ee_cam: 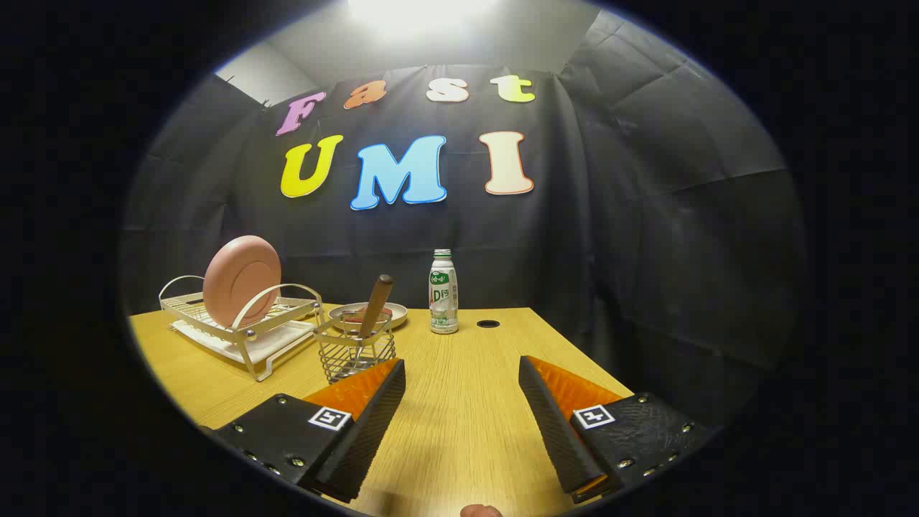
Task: Take the plate from the dish rack, then take the spoon from the basket and place it into the plate.
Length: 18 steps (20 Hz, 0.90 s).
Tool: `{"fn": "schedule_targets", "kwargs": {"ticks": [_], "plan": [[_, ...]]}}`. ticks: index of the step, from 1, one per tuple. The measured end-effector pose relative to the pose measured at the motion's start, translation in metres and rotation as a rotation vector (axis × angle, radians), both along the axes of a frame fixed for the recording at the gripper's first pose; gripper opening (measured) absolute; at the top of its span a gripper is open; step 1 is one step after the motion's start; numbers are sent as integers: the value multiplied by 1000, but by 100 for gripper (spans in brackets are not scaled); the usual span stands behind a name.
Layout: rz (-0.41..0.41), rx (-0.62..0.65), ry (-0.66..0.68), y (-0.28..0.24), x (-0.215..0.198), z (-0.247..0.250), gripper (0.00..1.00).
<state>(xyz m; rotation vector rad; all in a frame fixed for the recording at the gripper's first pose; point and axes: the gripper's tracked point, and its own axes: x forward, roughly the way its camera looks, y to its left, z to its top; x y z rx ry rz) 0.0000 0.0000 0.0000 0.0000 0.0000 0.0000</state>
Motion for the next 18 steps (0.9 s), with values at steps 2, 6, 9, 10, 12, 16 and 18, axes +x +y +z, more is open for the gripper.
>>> {"fn": "schedule_targets", "kwargs": {"ticks": [2,6,9,10,12,16,18], "plan": [[4,4,18,0,19,-1,97],[-19,28,36,-9,47,2,97],[-41,22,35,-22,45,16,97],[-55,17,28,-27,41,23,97],[-90,17,12,-37,28,45,97],[-126,-21,-1,-34,-4,93,97],[-119,-5,-3,-19,-20,118,97]]}}
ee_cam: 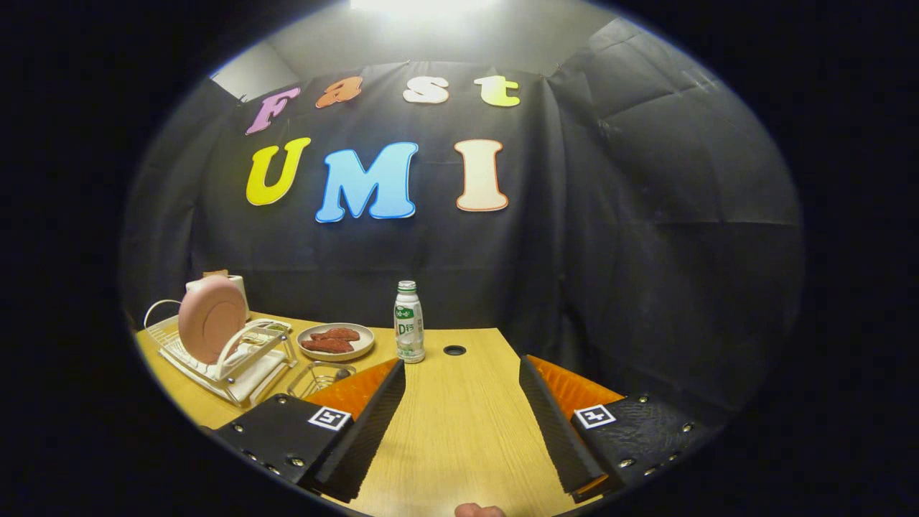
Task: Take the plate from the dish rack, then take the spoon from the basket and place it into the plate.
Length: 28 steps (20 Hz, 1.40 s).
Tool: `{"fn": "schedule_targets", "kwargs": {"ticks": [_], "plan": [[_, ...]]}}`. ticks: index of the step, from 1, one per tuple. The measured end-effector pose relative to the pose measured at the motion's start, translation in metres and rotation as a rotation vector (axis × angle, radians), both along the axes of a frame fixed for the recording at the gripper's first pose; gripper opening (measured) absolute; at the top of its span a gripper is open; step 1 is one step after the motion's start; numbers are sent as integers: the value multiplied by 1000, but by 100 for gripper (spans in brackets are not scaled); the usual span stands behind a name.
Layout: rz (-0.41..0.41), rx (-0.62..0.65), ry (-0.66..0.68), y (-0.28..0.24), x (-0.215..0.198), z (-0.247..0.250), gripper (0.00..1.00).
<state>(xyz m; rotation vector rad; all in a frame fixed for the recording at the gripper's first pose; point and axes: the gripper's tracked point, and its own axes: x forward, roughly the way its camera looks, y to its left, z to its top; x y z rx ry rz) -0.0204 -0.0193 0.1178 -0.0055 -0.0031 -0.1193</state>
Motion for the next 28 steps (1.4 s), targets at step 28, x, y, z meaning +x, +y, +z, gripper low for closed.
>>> {"fn": "schedule_targets", "kwargs": {"ticks": [28], "plan": [[226,84,237,311,68,96,98]]}}
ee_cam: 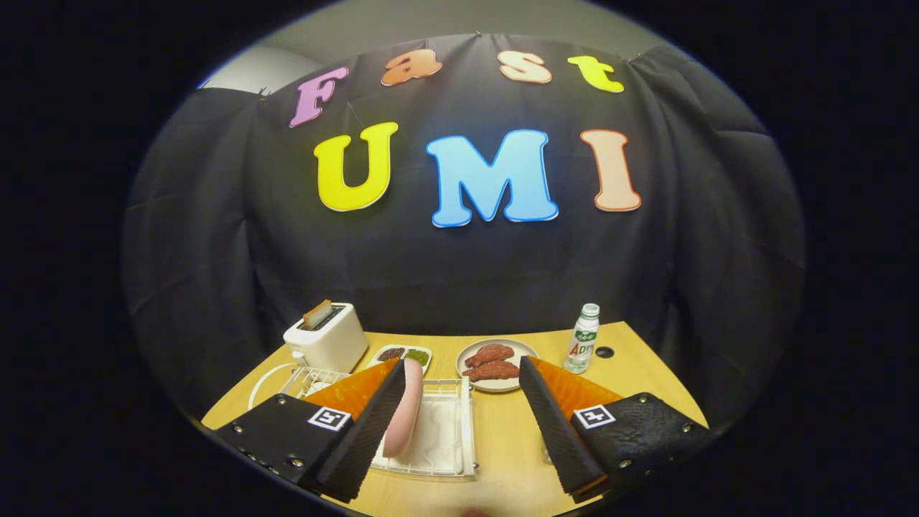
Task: Take the plate from the dish rack, then take the spoon from the basket and place it into the plate.
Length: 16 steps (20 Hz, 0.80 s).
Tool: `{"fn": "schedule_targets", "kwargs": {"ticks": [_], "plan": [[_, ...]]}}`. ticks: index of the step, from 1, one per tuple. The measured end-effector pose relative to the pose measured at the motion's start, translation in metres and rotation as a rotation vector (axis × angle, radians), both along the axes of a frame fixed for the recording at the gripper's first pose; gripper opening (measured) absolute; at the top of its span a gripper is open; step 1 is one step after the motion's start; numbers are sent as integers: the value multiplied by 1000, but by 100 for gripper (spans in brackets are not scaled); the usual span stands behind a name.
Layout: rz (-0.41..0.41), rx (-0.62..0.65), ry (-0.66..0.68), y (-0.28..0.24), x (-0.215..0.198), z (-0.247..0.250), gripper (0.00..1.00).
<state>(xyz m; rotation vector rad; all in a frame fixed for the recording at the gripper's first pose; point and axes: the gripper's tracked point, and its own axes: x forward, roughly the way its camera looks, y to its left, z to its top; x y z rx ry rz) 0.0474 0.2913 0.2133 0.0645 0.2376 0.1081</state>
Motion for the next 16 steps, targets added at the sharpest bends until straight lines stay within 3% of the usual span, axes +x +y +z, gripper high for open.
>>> {"fn": "schedule_targets", "kwargs": {"ticks": [7,16], "plan": [[8,-54,125,35,32,-30,97],[-107,-201,267,45,55,-70,97]]}}
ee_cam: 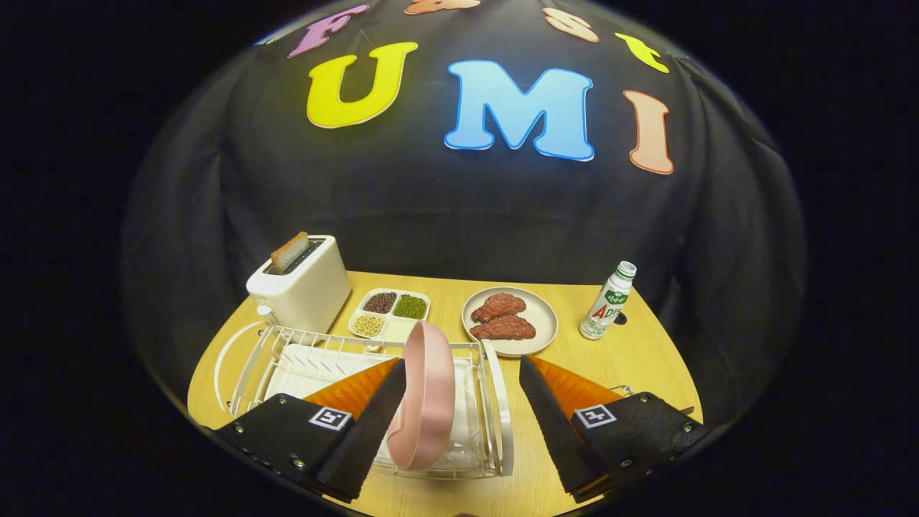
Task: Take the plate from the dish rack, then take the spoon from the basket and place it into the plate.
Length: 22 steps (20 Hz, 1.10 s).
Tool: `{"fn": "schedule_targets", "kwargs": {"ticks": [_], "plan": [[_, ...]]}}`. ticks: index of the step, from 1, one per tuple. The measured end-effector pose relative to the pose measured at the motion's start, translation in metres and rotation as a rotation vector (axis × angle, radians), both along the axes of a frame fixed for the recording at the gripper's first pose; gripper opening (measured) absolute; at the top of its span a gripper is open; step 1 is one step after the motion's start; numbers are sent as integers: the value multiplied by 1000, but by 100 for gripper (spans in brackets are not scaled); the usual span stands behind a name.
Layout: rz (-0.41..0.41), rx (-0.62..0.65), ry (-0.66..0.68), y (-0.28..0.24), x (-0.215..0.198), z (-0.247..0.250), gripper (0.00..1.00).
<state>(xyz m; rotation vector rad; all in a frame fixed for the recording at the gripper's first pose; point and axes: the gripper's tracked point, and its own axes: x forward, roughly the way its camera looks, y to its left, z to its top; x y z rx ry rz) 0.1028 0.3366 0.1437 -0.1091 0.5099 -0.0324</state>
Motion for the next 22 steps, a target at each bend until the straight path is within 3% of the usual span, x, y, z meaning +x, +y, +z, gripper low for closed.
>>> {"fn": "schedule_targets", "kwargs": {"ticks": [2,3,5,6,9,13,22], "plan": [[-39,-61,30,-4,5,-10,80],[-55,-88,50,-4,7,-16,66],[-75,-120,86,-2,6,-27,54],[-82,-125,98,-1,8,-31,54],[-124,-185,116,-8,11,-34,15],[-127,-283,129,8,9,-28,6],[-159,-450,36,18,18,16,6]]}}
